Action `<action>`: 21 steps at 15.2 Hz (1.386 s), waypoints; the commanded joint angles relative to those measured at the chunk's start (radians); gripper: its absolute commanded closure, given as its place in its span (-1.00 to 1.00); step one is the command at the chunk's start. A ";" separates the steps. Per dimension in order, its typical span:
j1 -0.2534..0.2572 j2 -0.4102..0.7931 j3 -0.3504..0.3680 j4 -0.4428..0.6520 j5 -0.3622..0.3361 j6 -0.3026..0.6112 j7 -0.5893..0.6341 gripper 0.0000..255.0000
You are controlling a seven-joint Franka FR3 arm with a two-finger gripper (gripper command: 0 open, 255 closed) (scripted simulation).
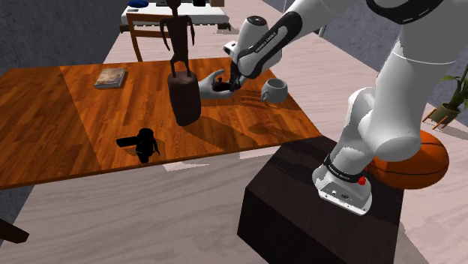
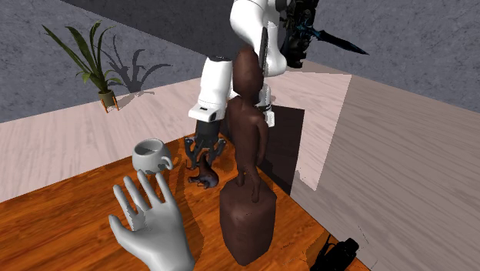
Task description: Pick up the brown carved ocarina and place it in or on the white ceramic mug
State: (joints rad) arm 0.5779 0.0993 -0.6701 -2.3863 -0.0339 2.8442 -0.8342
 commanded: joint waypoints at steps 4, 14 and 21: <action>-0.019 -0.054 -0.031 -0.014 -0.032 -0.026 -0.030 1.00; -0.149 -0.105 -0.136 -0.057 0.150 -0.022 -0.434 1.00; -0.233 -0.065 -0.213 -0.006 0.381 -0.076 -0.787 1.00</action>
State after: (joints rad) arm 0.3613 0.0216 -0.8707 -2.4081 0.2923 2.7833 -1.5469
